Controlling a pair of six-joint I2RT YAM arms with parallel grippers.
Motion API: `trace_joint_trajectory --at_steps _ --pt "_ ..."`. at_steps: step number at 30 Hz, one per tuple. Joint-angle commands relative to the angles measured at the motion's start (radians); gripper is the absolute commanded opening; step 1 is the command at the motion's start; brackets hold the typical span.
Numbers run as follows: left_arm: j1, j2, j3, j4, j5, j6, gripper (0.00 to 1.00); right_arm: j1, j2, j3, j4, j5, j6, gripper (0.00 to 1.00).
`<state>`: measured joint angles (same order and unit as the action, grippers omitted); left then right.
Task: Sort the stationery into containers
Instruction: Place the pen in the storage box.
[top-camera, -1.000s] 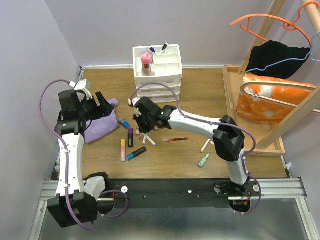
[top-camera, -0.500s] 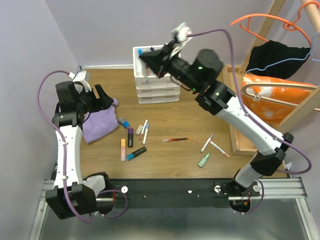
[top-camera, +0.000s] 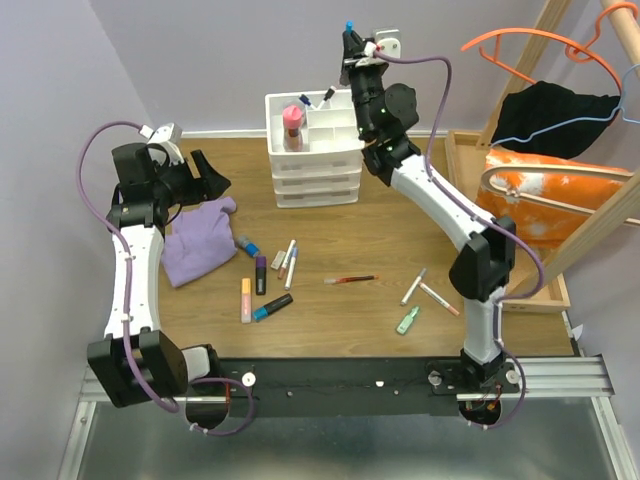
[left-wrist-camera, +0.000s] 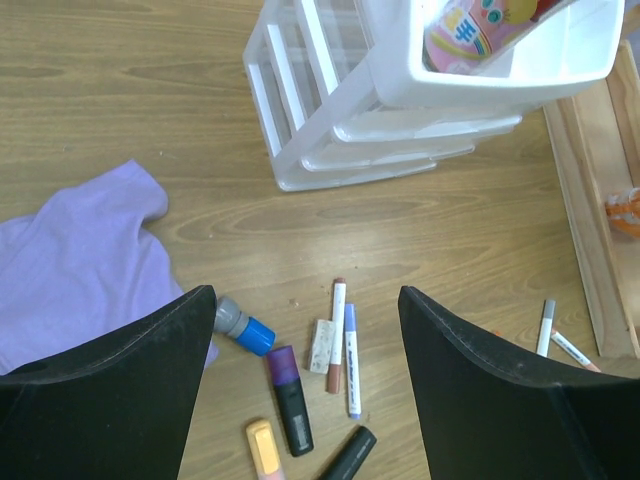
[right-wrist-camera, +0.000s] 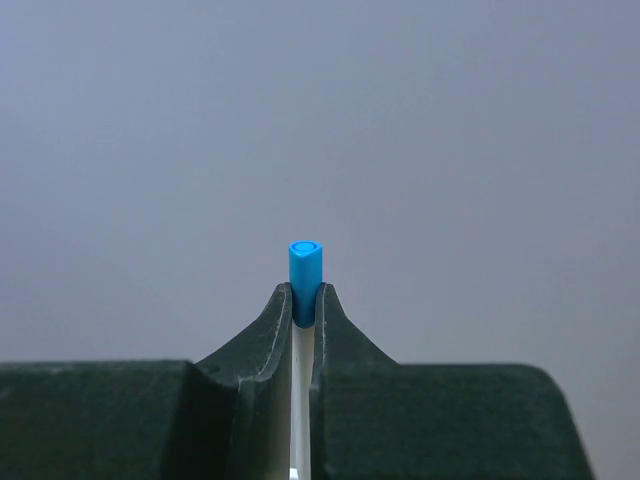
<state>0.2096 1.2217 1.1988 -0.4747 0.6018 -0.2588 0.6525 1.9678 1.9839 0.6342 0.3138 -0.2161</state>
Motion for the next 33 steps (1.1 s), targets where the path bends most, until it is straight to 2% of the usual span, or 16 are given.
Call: trace_joint_trajectory --at_steps 1,7,19,33 --pt "0.007 0.062 0.059 0.074 0.047 -0.005 0.82 -0.082 0.133 0.171 -0.01 0.076 -0.005 0.0" --pt "0.007 0.14 0.079 0.123 0.053 -0.031 0.82 -0.137 0.29 0.337 -0.131 0.074 0.053 0.01" --pt "0.01 0.236 0.139 0.119 0.026 -0.011 0.82 -0.154 0.371 0.328 -0.165 0.011 0.129 0.01" --pt "0.017 0.257 0.143 0.113 0.019 -0.008 0.82 -0.156 0.424 0.328 -0.231 0.015 0.164 0.0"
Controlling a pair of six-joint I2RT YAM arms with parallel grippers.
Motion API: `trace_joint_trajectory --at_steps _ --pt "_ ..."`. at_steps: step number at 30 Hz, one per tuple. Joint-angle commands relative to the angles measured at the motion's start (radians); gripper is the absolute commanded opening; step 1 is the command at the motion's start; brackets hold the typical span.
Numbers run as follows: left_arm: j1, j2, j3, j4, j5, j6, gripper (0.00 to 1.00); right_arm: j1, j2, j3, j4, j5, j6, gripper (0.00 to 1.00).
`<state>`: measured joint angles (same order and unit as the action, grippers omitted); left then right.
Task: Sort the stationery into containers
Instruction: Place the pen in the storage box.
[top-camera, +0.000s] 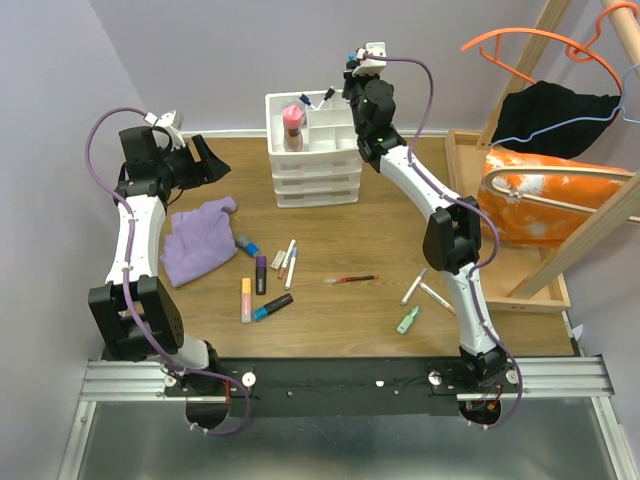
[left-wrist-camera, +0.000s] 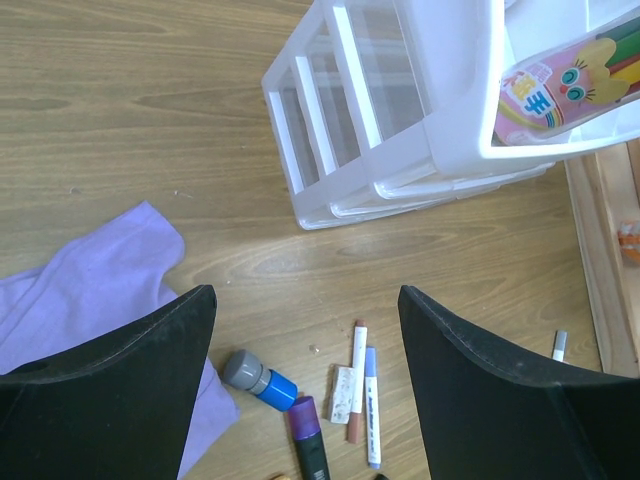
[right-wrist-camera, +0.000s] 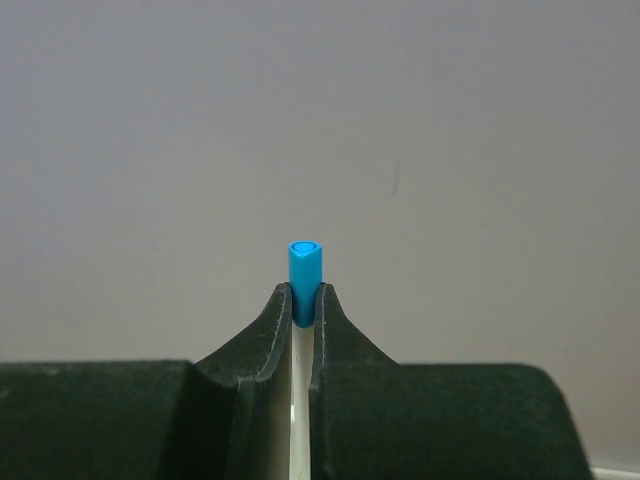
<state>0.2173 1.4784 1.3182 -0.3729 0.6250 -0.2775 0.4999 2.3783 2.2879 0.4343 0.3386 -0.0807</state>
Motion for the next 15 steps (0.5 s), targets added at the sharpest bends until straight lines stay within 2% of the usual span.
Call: trace_joint_trajectory --at_steps 1,2,3,6,9,15 --pt "0.011 -0.001 0.024 0.012 -0.004 0.009 0.82 -0.001 0.012 0.018 -0.034 -0.015 0.033 0.0" --pt "0.013 -0.003 0.021 0.012 -0.002 0.011 0.82 -0.001 0.004 0.013 -0.034 -0.015 0.035 0.01" --pt "0.013 -0.006 0.019 0.009 -0.001 0.011 0.82 -0.003 -0.001 0.01 -0.038 -0.015 0.038 0.1" --pt "0.014 -0.018 0.009 0.012 0.002 0.004 0.82 -0.001 -0.034 -0.013 -0.048 -0.03 0.05 0.26" --pt "0.014 -0.035 -0.008 0.018 0.008 -0.006 0.82 0.002 -0.086 -0.056 -0.055 -0.039 0.062 0.36" --pt "0.017 -0.092 -0.048 0.035 0.019 -0.023 0.82 0.011 -0.195 -0.157 -0.066 -0.032 0.071 0.38"
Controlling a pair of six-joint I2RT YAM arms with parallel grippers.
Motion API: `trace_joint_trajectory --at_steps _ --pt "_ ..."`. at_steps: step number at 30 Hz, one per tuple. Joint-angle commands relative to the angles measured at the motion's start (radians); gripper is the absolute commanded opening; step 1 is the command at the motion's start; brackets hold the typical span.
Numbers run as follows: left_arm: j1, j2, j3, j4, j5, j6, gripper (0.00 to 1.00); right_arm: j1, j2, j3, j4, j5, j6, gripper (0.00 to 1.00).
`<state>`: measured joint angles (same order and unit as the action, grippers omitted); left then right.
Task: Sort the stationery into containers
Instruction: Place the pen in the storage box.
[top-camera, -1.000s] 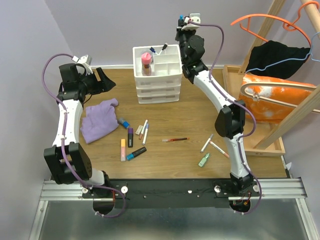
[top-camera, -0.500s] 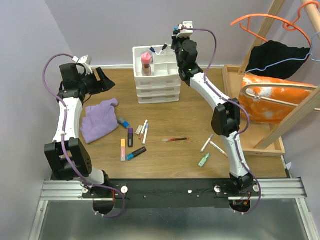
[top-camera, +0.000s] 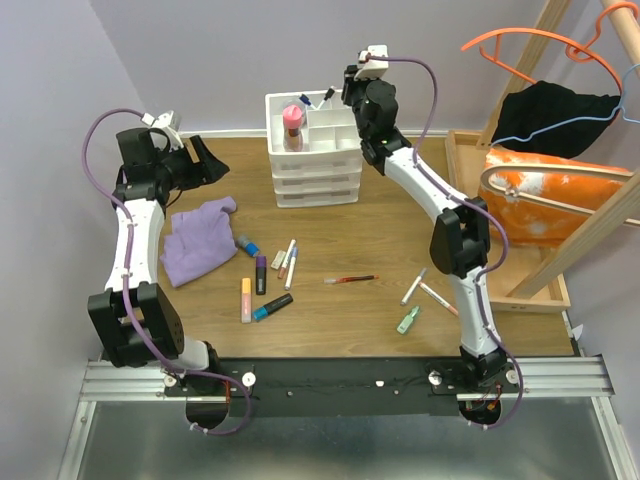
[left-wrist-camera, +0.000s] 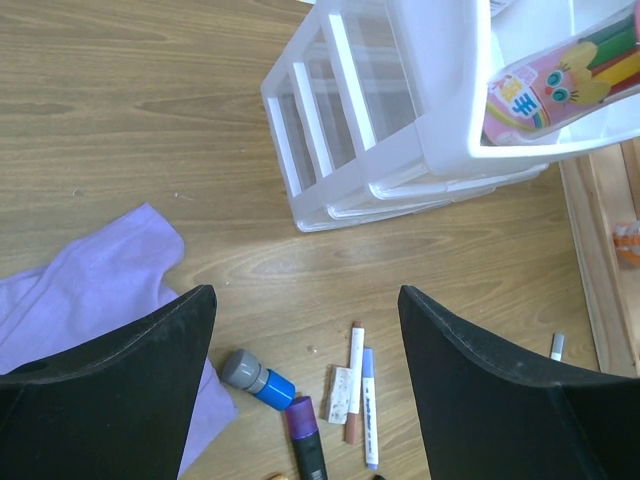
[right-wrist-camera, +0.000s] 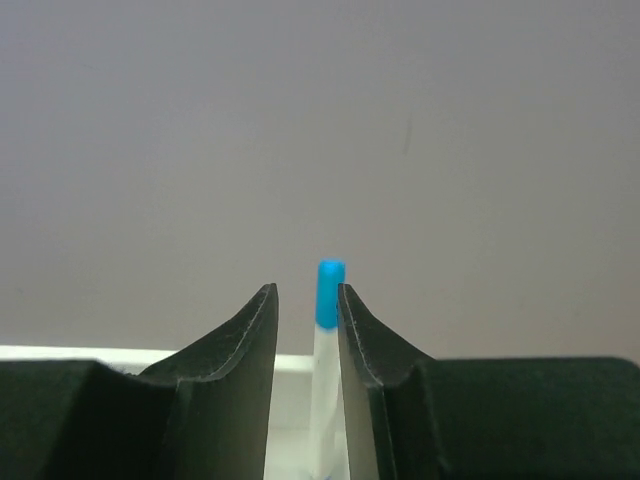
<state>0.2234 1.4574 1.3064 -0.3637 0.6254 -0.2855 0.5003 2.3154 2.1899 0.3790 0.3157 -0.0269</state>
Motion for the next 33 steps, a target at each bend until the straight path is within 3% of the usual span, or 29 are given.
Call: trace_joint_trajectory --at_steps 1,7,10,13,15,22,27,33 --pt "0.011 -0.093 -0.042 0.026 0.019 -0.017 0.82 0.015 -0.172 -0.096 -0.008 -0.01 0.018 0.38" --pt "0.025 -0.204 -0.108 0.029 0.019 -0.034 0.83 0.069 -0.365 -0.3 0.057 -0.123 -0.016 0.43" --pt "0.033 -0.265 -0.134 0.005 0.002 -0.023 0.83 0.11 -0.474 -0.412 -0.082 -0.246 0.047 0.44" --pt "0.048 -0.328 -0.156 -0.04 -0.05 -0.003 0.83 0.159 -0.528 -0.49 -0.337 -0.454 0.11 0.43" --pt "0.063 -0.359 -0.182 -0.063 -0.064 0.005 0.84 0.184 -0.545 -0.542 -0.521 -0.495 0.151 0.42" --pt "0.082 -0.469 -0.252 -0.129 -0.101 0.026 0.84 0.244 -0.498 -0.656 -0.785 -0.452 0.419 0.37" --pt "0.082 -0.52 -0.298 -0.153 -0.105 0.032 0.84 0.291 -0.413 -0.714 -0.766 -0.471 0.539 0.34" --pt "0.082 -0.577 -0.329 -0.184 -0.104 0.071 0.84 0.325 -0.239 -0.601 -0.825 -0.468 0.654 0.42"
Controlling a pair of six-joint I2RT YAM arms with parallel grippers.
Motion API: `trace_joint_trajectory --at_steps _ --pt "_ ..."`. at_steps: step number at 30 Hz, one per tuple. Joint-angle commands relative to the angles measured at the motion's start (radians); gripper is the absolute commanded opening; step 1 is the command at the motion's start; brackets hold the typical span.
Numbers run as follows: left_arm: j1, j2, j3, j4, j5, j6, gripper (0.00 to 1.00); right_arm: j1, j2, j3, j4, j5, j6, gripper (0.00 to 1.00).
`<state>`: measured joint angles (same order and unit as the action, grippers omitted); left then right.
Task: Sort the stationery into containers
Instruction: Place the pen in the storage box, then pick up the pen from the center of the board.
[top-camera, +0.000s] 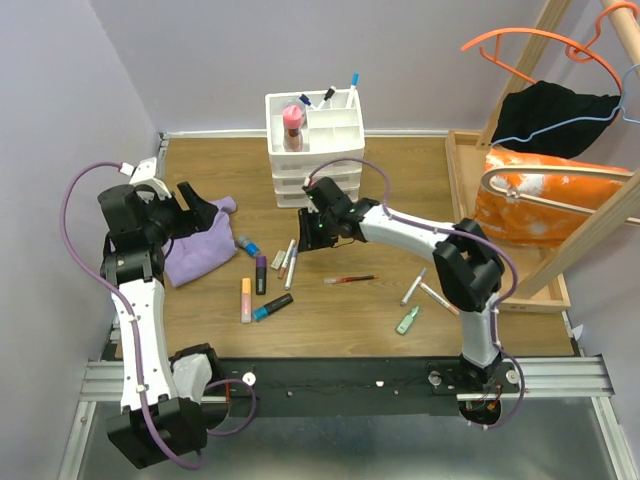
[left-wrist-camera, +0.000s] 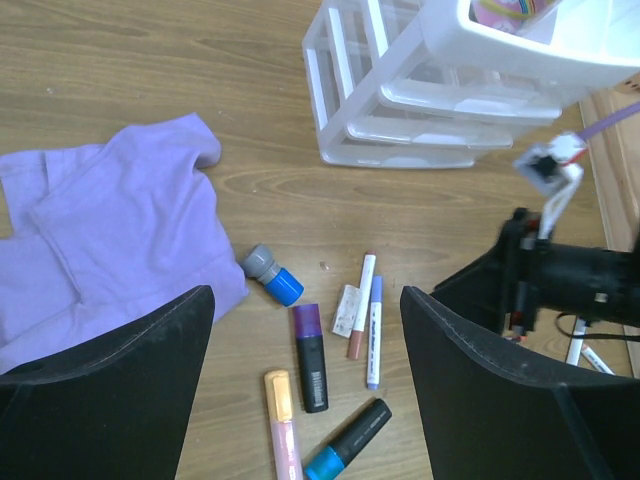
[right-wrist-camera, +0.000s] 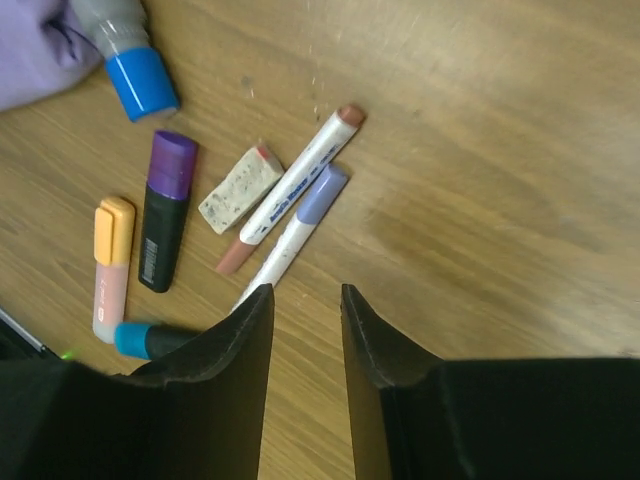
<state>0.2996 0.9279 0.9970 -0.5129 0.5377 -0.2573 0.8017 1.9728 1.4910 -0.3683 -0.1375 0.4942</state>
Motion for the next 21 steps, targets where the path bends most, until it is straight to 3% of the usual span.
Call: trace_joint_trajectory --at_steps 1,21 --pt "0.007 -0.058 -0.021 -0.038 -0.021 0.047 0.85 0.024 0.119 0.112 -0.089 -0.007 0.147 0.42" --pt "0.003 -0.09 -0.04 -0.069 -0.047 0.109 0.86 0.106 0.326 0.262 -0.179 0.127 0.216 0.45"
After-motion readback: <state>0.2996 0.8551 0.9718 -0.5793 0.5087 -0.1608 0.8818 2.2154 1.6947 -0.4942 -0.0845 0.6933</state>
